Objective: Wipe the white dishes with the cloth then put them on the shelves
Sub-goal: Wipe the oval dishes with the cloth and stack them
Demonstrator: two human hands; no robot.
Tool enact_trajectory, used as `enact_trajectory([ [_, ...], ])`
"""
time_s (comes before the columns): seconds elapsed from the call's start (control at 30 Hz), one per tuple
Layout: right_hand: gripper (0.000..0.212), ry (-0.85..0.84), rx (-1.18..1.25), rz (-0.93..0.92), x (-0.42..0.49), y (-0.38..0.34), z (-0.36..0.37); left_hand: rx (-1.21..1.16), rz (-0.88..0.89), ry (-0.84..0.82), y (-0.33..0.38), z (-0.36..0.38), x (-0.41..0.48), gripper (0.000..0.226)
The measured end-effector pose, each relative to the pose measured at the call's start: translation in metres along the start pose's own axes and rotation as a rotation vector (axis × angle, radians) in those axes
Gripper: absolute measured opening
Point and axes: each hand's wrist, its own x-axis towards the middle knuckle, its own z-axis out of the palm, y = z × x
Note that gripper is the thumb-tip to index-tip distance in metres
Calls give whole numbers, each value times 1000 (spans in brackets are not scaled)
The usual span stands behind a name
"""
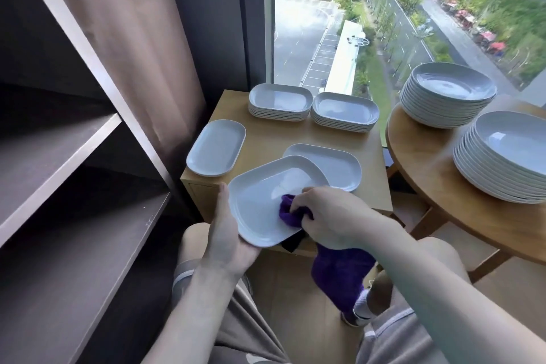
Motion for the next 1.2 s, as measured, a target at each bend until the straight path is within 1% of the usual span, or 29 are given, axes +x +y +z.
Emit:
enact_trajectory([
  [0.1, 30, 37, -4, 115, 3, 30, -4, 10, -7, 26, -3, 1, -2, 72],
  [0.17, 29, 126, 7, 159, 4, 46, -1, 47, -29, 37, -6, 4, -2, 66],
  [0.27, 33, 295, 71, 198, 3, 63, 10, 97, -113, 2, -11, 14, 0, 36],
  [0.37, 33, 442, 159, 223, 0, 74, 21, 160, -132, 42, -14, 20, 12, 48],
  [0.5, 34, 575, 287, 238, -3, 87, 28, 306, -95, 110, -8, 33, 30, 44],
  [0.63, 34, 604, 330, 263, -5, 102, 33, 387, -77, 179, 0, 38, 59, 43],
  [0.83, 33, 571, 368, 297, -11, 120, 40, 526, 7, 400, 2, 49, 124, 35],
  [0.9, 32, 582, 385, 305, -14, 123, 42, 567, 11, 449, -2, 55, 141, 29],
  [1.0, 31, 592, 397, 309, -18, 126, 44, 564, 18, 475, -9, 57, 161, 29],
  [1.07, 31, 598, 395, 308, -20, 128, 44, 609, 37, 489, -12, 57, 170, 28],
  [1.13, 31, 604, 395, 311, -21, 130, 44, 722, 77, 486, -15, 55, 176, 30],
  [1.2, 31, 599, 396, 314, -20, 132, 43, 890, 146, 472, -17, 51, 180, 36],
])
